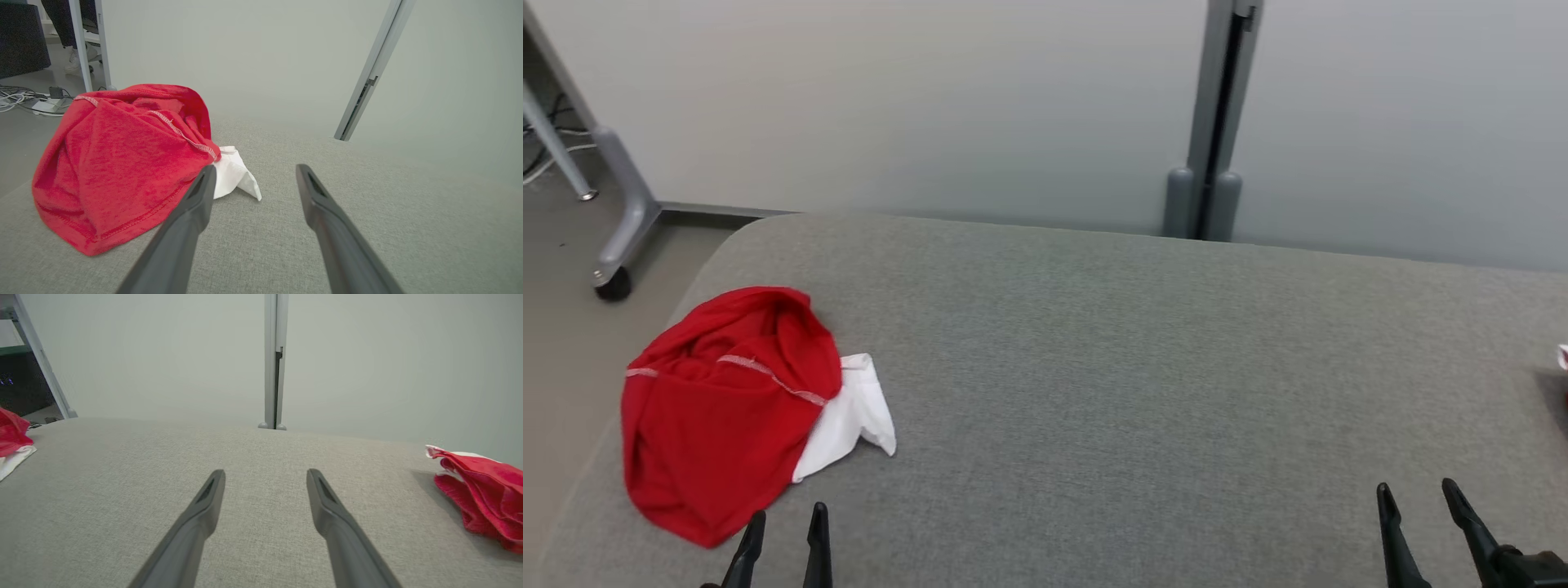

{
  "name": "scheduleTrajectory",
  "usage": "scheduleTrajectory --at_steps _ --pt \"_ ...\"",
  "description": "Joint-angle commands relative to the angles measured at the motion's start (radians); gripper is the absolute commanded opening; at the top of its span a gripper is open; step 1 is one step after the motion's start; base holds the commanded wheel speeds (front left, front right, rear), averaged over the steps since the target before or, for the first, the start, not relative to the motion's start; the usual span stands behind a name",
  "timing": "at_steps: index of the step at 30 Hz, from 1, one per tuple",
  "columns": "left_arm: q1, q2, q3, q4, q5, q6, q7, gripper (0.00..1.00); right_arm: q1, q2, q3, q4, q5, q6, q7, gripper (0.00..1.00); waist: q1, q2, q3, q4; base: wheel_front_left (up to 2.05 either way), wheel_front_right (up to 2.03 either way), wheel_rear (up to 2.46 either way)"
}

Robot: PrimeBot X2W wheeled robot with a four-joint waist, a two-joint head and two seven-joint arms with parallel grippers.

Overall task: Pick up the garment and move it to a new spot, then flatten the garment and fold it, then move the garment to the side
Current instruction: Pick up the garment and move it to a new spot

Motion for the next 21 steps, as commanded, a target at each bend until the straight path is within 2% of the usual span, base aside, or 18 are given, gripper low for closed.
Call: scheduleTrajectory --at_steps 1,5,10,16,21 --pt "0.011 0.004 0.008 -0.003 0.004 0.004 0.000 1.00 0.001 -0.003 0.005 0.001 0.009 0.000 -0.005 1.00 0.0000 -0.0001 -0.014 0.083 0.00 0.00 0.00" --pt "0.043 0.004 0.036 -0.014 0.002 0.007 0.000 1.00 -0.006 -0.003 0.034 0.009 0.019 0.000 -0.005 1.00 0.0000 -0.0001 -0.024 0.157 0.00 0.00 0.00" --pt "0.060 0.004 0.073 -0.034 -0.008 0.007 0.000 1.00 -0.008 -0.003 0.052 0.015 0.028 0.000 -0.005 1.00 0.0000 -0.0001 -0.025 0.200 0.00 0.00 0.00" --pt "0.000 0.005 0.107 -0.032 -0.016 -0.003 0.000 1.00 -0.004 -0.003 0.066 0.018 0.017 0.000 -0.005 1.00 0.0000 -0.0001 0.006 0.204 0.00 0.00 0.00" --pt "-0.149 0.045 0.130 0.038 -0.045 -0.019 0.015 1.00 -0.051 -0.038 0.077 -0.002 0.000 0.000 -0.005 1.00 0.0000 -0.0001 0.122 0.179 0.00 0.00 0.00"
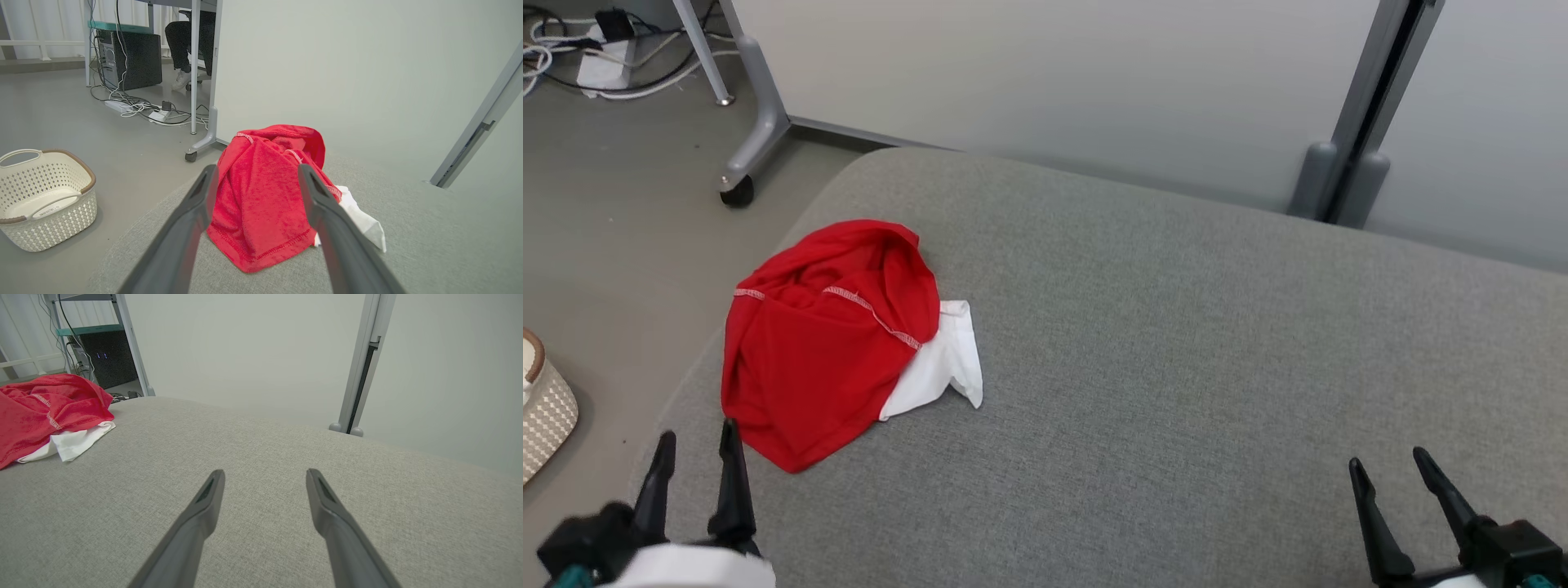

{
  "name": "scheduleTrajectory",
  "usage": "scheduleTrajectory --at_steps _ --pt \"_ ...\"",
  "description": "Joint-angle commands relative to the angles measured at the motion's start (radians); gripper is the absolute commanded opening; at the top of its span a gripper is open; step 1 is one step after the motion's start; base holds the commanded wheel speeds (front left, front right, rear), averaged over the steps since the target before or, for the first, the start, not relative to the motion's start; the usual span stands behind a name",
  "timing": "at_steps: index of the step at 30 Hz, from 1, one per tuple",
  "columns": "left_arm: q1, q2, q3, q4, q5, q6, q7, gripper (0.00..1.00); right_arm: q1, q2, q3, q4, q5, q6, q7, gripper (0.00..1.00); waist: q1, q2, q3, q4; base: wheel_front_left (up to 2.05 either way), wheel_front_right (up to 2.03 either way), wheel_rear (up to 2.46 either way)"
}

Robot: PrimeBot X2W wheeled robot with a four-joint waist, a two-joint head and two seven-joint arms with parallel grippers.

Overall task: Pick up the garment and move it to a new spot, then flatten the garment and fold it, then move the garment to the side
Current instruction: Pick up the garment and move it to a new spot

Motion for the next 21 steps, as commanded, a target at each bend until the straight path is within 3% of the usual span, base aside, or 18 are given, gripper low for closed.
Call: scheduleTrajectory --at_steps 1,11,21 --pt "-0.102 0.022 0.007 0.042 -0.022 -0.009 0.021 1.00 -0.037 -0.030 0.005 -0.015 -0.014 0.000 -0.005 1.00 0.0000 0.0000 0.103 -0.027 0.00 0.00 0.00" --pt "-0.501 0.108 0.049 0.389 -0.103 0.000 0.097 1.00 -0.127 -0.134 0.019 -0.037 -0.019 0.000 -0.005 1.00 0.0000 0.0000 0.314 -0.094 0.00 0.00 0.00" --pt "-0.697 0.185 0.072 0.723 -0.146 -0.010 0.149 1.00 -0.147 -0.159 0.034 -0.047 -0.008 0.000 -0.005 1.00 0.0000 0.0000 0.347 -0.139 0.00 0.00 0.00"
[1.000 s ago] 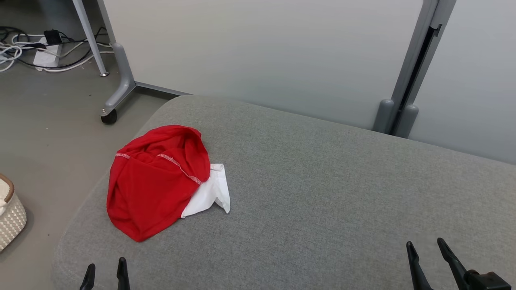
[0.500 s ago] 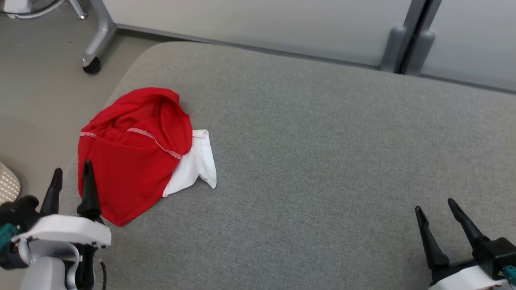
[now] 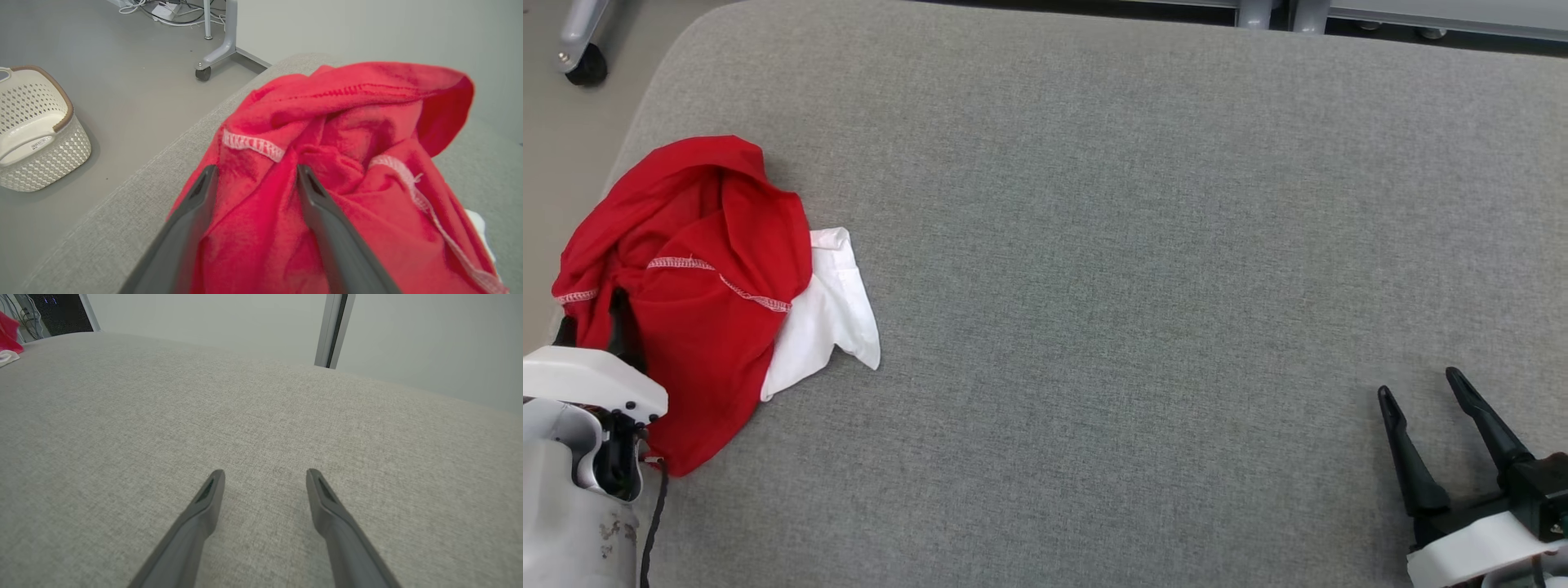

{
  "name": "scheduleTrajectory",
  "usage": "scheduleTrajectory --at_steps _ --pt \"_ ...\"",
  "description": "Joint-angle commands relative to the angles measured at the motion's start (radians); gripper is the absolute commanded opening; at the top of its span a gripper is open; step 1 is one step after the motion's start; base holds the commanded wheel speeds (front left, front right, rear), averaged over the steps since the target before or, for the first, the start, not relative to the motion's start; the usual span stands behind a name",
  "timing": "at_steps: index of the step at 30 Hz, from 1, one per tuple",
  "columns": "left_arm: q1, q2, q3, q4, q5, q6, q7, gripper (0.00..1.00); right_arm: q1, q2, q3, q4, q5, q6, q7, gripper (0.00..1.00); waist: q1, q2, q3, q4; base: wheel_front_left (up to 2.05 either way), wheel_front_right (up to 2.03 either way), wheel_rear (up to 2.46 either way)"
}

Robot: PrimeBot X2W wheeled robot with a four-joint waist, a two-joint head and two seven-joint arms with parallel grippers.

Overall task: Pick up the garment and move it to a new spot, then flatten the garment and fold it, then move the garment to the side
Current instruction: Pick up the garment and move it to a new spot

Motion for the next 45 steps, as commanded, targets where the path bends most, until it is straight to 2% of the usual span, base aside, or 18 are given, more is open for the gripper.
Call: scheduleTrajectory --at_steps 1,2,3,10,15,19,23,24,29,35,39,43,44,45 --pt "-0.037 0.014 0.002 0.048 -0.023 -0.012 0.022 0.47 -0.016 -0.002 -0.001 0.002 0.007 0.000 -0.005 1.00 0.0000 0.0000 -0.002 -0.012 0.00 0.00 0.00" --pt "-0.041 0.017 -0.003 0.064 -0.028 -0.018 0.029 0.02 -0.016 0.002 -0.001 0.005 0.008 0.000 -0.005 1.00 0.0000 0.0000 -0.008 -0.014 0.00 0.00 0.00" --pt "-0.043 0.017 -0.009 0.077 -0.033 -0.021 0.039 0.00 -0.014 0.006 0.000 0.009 0.010 0.000 -0.005 1.00 0.0000 0.0000 -0.015 -0.016 0.00 0.00 0.00" --pt "0.002 0.009 -0.111 -0.005 -0.001 -0.037 -0.034 0.00 -0.002 0.052 0.005 0.033 0.031 0.000 -0.005 1.00 0.0000 0.0000 -0.094 -0.029 0.00 0.00 0.00" --pt "0.058 -0.014 -0.213 -0.192 0.023 -0.037 -0.048 0.00 0.008 0.084 0.013 0.048 0.043 0.000 -0.005 1.00 0.0000 0.0000 -0.160 -0.050 0.00 0.00 0.00" --pt "0.116 -0.042 -0.288 -0.391 0.061 -0.032 -0.010 0.00 0.008 0.108 0.024 0.058 0.053 0.000 -0.005 1.00 0.0000 0.0000 -0.204 -0.090 0.00 0.00 0.00" --pt "0.171 -0.081 -0.372 -0.602 0.090 -0.027 0.075 0.00 -0.006 0.128 0.030 0.063 0.064 0.000 -0.005 1.00 0.0000 0.0000 -0.223 -0.155 0.00 0.00 0.00" --pt "0.171 -0.081 -0.372 -0.602 0.090 -0.027 0.075 0.00 -0.006 0.128 0.030 0.063 0.064 0.000 -0.005 1.00 0.0000 0.0000 -0.223 -0.155 0.00 0.00 0.00" --pt "0.190 -0.141 -0.485 -0.778 0.106 -0.019 0.185 0.00 -0.015 0.146 0.030 0.070 0.075 0.000 -0.005 1.00 0.0000 0.0000 -0.228 -0.255 0.00 0.00 0.00" --pt "0.128 -0.189 -0.639 -0.818 0.121 -0.019 0.240 0.00 -0.032 0.161 0.024 0.074 0.088 0.000 -0.005 1.00 0.0000 0.0000 -0.198 -0.389 0.00 0.00 0.00" --pt "0.089 -0.198 -0.741 -0.797 0.113 -0.006 0.215 0.00 -0.039 0.166 0.015 0.076 0.091 0.000 -0.005 1.00 0.0000 0.0000 -0.176 -0.461 0.00 0.00 0.00" --pt "0.080 -0.200 -0.861 -0.742 0.056 0.015 0.173 0.00 -0.038 0.168 0.008 0.077 0.100 0.000 -0.005 1.00 0.0000 0.0000 -0.158 -0.511 0.00 0.00 0.00" --pt "0.082 -0.200 -0.891 -0.722 0.043 0.018 0.161 0.03 -0.037 0.168 0.005 0.079 0.100 0.000 -0.005 1.00 0.0000 0.0000 -0.155 -0.518 0.00 0.00 0.00" --pt "0.090 -0.200 -0.918 -0.703 0.018 0.016 0.145 0.27 -0.035 0.168 0.003 0.079 0.101 0.000 -0.005 1.00 0.0000 0.0000 -0.152 -0.524 0.00 0.00 0.00"
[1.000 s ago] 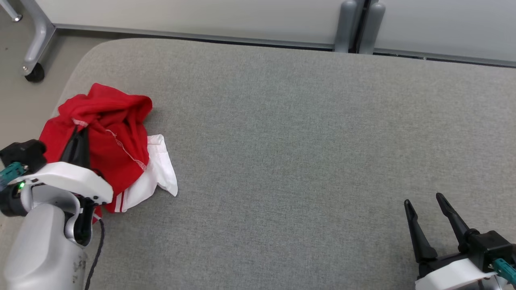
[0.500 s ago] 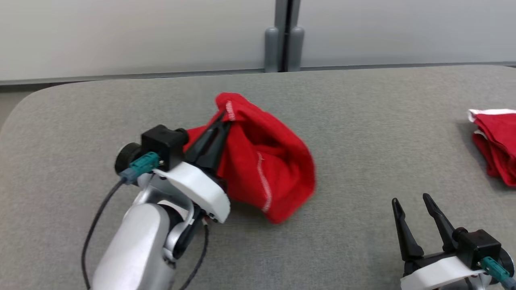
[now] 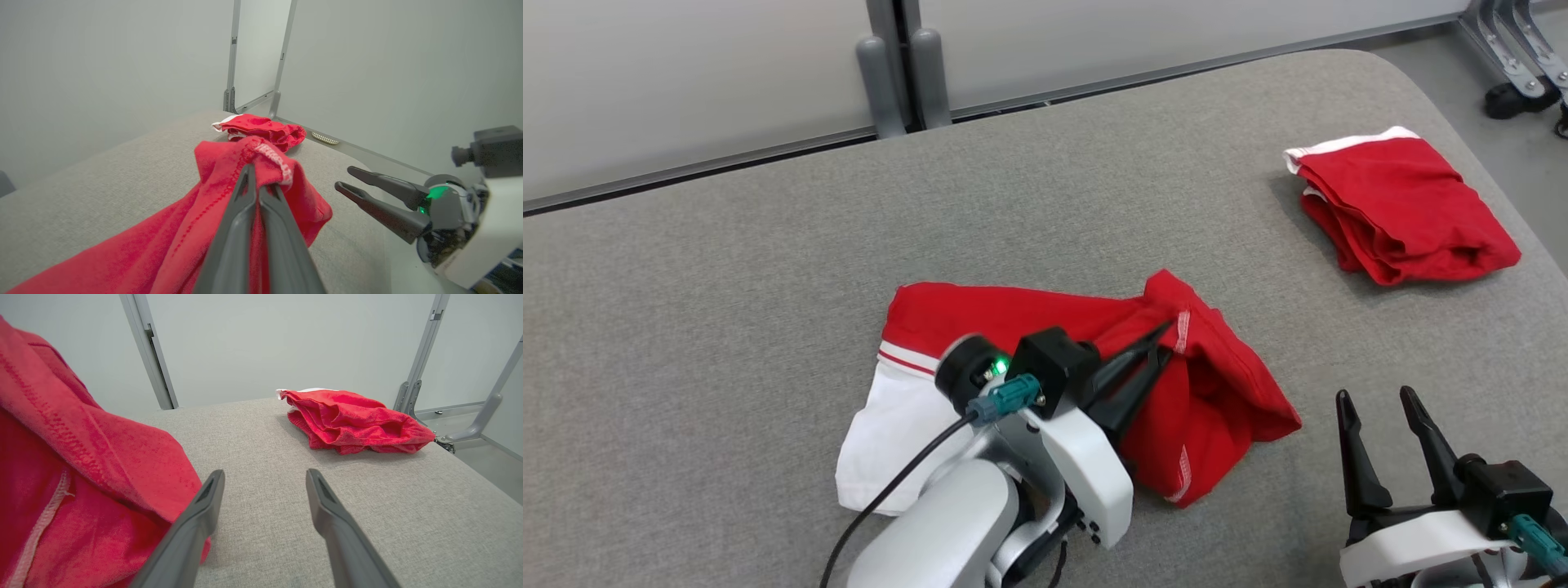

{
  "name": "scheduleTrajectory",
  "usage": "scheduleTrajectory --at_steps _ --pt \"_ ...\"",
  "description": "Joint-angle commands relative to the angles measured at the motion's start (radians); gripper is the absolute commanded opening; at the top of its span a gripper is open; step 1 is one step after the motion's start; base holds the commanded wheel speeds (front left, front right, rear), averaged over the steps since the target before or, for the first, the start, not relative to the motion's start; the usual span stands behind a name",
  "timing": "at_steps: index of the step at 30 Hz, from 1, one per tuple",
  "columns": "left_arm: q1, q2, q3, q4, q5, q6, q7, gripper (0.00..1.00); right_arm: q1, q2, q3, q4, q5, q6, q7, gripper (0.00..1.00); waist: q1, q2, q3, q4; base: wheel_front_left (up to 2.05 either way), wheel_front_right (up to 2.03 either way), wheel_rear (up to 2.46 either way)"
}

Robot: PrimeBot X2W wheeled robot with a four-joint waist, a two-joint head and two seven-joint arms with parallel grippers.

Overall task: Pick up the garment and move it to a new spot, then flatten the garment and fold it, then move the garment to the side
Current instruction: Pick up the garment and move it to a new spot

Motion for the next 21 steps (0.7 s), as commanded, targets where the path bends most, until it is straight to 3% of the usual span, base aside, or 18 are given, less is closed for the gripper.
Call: scheduleTrajectory --at_steps 1,2,7,13,17,21 --pt "0.013 0.006 -0.015 0.017 -0.037 -0.002 -0.014 0.47 -0.003 -0.001 -0.005 -0.001 0.004 0.000 -0.004 1.00 0.0000 0.0000 0.017 -0.024 0.00 0.00 0.00" --pt "0.024 0.007 -0.039 0.043 -0.061 -0.003 -0.018 1.00 0.000 -0.001 -0.006 -0.001 0.009 0.000 -0.004 1.00 0.0000 0.0000 0.018 -0.025 0.00 0.00 0.00" --pt "0.067 0.005 -0.125 0.131 -0.172 -0.019 -0.036 1.00 0.022 -0.002 -0.023 0.001 0.021 0.000 -0.004 1.00 0.0000 0.0000 0.006 -0.010 0.00 0.00 0.00" --pt "0.117 0.023 -0.104 0.163 -0.185 -0.005 -0.158 1.00 0.050 -0.002 -0.048 -0.008 -0.003 0.000 -0.004 1.00 0.0000 0.0000 -0.041 0.044 0.00 0.00 0.00" --pt "0.183 0.067 -0.045 0.133 -0.169 0.054 -0.261 1.00 0.077 -0.003 -0.079 -0.032 -0.032 0.000 -0.004 1.00 0.0000 0.0000 -0.090 0.081 0.00 0.00 0.00" --pt "0.300 0.115 0.064 0.075 -0.170 0.138 -0.294 1.00 0.116 -0.003 -0.109 -0.053 -0.052 0.000 -0.004 1.00 0.0000 0.0000 -0.152 0.115 0.00 0.00 0.00"
